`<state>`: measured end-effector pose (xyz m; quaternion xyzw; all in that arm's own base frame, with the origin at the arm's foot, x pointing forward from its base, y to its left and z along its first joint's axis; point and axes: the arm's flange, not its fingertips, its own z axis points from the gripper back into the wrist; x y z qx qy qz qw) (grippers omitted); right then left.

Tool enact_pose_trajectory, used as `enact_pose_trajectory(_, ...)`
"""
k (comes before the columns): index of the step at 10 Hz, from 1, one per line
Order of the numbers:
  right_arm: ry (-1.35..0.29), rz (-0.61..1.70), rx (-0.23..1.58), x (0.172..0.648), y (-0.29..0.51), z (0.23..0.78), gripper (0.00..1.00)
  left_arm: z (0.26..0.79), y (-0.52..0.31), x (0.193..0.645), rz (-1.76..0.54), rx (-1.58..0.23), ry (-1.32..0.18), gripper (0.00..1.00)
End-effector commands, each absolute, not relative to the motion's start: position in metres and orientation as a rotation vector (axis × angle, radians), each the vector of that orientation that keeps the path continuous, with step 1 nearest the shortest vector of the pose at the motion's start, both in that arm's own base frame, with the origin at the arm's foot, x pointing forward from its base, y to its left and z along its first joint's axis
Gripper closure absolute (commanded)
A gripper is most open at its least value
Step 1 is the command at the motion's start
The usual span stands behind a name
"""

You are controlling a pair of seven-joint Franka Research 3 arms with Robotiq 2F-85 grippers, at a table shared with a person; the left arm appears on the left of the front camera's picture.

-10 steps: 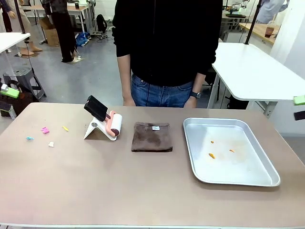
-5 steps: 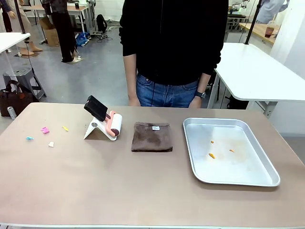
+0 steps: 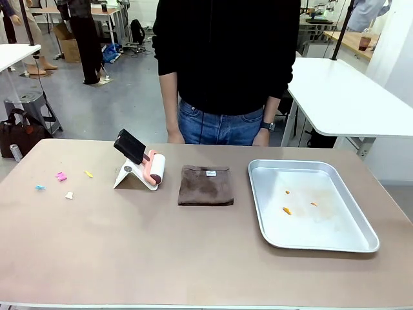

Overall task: Clean the surface of the table.
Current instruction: Hold the Lint Roller with your left hand and the towel with your right hand.

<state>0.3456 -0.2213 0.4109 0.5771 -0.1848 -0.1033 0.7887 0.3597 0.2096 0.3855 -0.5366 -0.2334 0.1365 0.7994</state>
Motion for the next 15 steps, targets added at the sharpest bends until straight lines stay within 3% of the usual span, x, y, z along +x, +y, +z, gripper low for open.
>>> enact_pose_trajectory(1, -0.407, -0.212, 1.262, 0.346, -0.221, 0.412, 0.00, 0.384, 0.215, 0.355, 0.296, -1.188, -0.498, 0.00)
enact_pose_trajectory(6, -0.423, -0.229, 1.157, 0.348, -0.197, 0.427, 0.00, 0.403, 0.201, 0.361, 0.251, -1.116, -0.490, 0.00)
enact_pose_trajectory(11, -0.417, 0.059, 0.868, 0.369, -0.042, 0.500, 0.00, 0.500, 0.117, 0.388, 0.043, -0.977, -0.388, 0.00)
enact_pose_trajectory(14, -0.369, 0.283, 0.592, 0.392, 0.087, 0.517, 0.00, 0.543, 0.024, 0.414, 0.099, -0.796, -0.386, 0.00)
enact_pose_trajectory(15, -0.339, 0.351, 0.498, 0.403, 0.132, 0.516, 0.00, 0.550, -0.008, 0.427, -0.024, -0.701, -0.361, 0.00)
